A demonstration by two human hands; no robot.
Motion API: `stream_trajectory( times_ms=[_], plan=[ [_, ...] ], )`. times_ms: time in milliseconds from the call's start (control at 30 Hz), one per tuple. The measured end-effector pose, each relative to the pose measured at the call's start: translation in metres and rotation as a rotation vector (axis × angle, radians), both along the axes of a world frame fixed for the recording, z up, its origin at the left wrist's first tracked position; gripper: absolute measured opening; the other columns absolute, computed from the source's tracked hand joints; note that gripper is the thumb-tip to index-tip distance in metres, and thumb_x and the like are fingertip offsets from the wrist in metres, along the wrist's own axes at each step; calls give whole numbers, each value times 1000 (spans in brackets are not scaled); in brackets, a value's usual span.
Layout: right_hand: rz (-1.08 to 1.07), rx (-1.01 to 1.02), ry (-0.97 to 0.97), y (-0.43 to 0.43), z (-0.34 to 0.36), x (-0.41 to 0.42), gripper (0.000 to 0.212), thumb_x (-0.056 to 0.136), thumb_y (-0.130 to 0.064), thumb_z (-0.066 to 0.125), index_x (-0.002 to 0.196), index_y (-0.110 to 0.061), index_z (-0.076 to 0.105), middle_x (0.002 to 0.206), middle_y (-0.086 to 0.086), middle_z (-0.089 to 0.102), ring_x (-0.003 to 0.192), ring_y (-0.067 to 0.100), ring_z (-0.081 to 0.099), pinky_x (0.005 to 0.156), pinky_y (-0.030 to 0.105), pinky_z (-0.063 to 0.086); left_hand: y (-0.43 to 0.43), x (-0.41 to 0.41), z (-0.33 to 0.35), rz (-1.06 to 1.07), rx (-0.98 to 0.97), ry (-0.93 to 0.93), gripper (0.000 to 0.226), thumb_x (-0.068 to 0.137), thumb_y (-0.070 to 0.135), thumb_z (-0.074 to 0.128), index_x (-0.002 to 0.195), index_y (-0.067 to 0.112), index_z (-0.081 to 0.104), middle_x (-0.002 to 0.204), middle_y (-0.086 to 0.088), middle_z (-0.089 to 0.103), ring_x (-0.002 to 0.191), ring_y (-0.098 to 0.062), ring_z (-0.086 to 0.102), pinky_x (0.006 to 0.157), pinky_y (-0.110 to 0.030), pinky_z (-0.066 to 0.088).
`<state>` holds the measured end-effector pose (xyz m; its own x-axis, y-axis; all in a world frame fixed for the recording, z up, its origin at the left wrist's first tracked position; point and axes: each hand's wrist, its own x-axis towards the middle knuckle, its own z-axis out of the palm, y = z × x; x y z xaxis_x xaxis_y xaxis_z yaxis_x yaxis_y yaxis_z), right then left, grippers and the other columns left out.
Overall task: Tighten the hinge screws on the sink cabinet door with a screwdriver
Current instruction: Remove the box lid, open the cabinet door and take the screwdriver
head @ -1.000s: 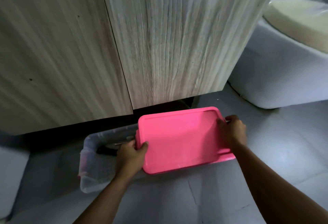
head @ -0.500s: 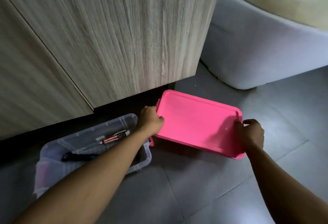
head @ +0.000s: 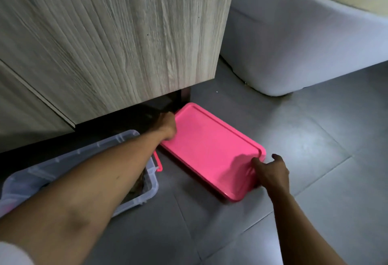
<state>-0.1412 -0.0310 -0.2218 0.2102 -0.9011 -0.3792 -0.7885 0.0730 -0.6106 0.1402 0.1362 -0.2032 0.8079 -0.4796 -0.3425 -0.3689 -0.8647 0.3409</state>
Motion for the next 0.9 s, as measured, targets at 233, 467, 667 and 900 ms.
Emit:
stream_trajectory(
  times_ms=[233, 467, 667, 900],
  plan=[
    [92, 32, 72, 30, -7, 3, 52, 74, -41, 63, 114, -9, 53, 107, 17, 65, 96, 35, 63, 82, 42, 53, -8, 22, -18, 20, -94, -13, 36, 87, -3, 56, 118, 7, 69, 120, -23, 69, 112, -38, 66, 98, -47, 54],
    [122, 150, 139, 42, -17, -1, 46, 76, -42, 62, 101, -3, 57, 86, 15, 67, 72, 32, 68, 68, 43, 60, -8, 26, -32, 31, -173, 6, 32, 88, -5, 54, 110, 9, 74, 113, -21, 71, 106, -35, 68, 91, -37, 52],
    [204, 215, 227, 35, -4, -4, 31, 71, -36, 62, 80, -6, 61, 57, 10, 69, 43, 25, 67, 56, 40, 61, -6, 17, -27, -50, -178, 25, 31, 89, -1, 55, 113, 10, 73, 116, -18, 71, 109, -33, 67, 95, -37, 53],
    [219, 129, 250, 35, 19, 2, 41, 76, -46, 61, 76, -5, 66, 47, 4, 66, 50, 22, 67, 62, 36, 57, 10, -1, 11, -145, -109, -2, 38, 88, 32, 71, 123, 19, 67, 118, -11, 71, 106, -31, 67, 94, -43, 55]
  ],
)
